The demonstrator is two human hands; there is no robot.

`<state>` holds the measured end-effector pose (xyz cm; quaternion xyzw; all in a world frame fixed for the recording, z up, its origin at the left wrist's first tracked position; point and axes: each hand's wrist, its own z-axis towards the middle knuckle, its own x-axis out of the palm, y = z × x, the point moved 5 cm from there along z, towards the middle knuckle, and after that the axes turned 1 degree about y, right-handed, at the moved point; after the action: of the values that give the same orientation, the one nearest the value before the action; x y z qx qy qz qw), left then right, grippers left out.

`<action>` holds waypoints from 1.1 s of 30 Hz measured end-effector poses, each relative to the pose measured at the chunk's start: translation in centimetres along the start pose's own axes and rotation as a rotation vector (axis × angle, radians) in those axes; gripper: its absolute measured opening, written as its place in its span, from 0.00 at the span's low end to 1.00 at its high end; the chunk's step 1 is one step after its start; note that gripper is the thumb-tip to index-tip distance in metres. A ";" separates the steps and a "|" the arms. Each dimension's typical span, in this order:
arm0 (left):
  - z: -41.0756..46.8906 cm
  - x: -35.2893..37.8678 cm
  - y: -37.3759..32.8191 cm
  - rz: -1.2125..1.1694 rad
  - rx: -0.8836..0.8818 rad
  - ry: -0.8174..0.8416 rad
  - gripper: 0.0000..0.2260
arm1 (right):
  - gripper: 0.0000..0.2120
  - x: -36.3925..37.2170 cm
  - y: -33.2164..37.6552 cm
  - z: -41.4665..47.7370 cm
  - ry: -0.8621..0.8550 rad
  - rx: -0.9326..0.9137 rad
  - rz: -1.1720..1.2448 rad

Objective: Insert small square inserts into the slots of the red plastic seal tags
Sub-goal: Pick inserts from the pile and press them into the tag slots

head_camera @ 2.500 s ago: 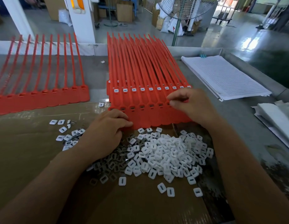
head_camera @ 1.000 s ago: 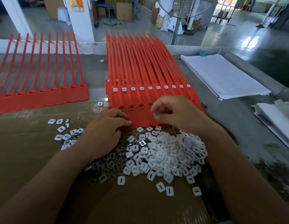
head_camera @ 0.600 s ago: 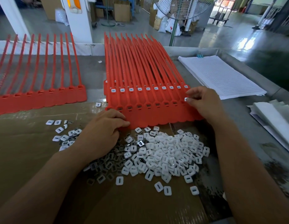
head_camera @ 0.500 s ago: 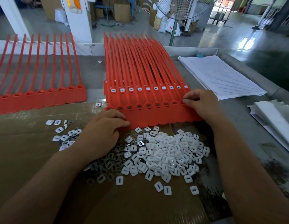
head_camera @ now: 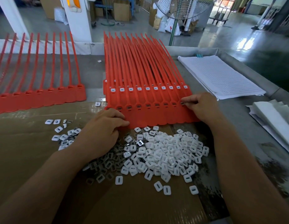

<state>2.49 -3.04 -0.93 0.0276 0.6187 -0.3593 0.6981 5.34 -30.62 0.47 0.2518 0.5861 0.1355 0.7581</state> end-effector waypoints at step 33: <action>0.0 0.0 -0.2 0.018 -0.004 -0.001 0.19 | 0.06 3.3 9.6 -5.6 0.503 -0.458 0.084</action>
<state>2.37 -3.22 -0.85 0.0315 0.6189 -0.3517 0.7016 1.72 -19.65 1.87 0.0574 0.6982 0.3526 0.6204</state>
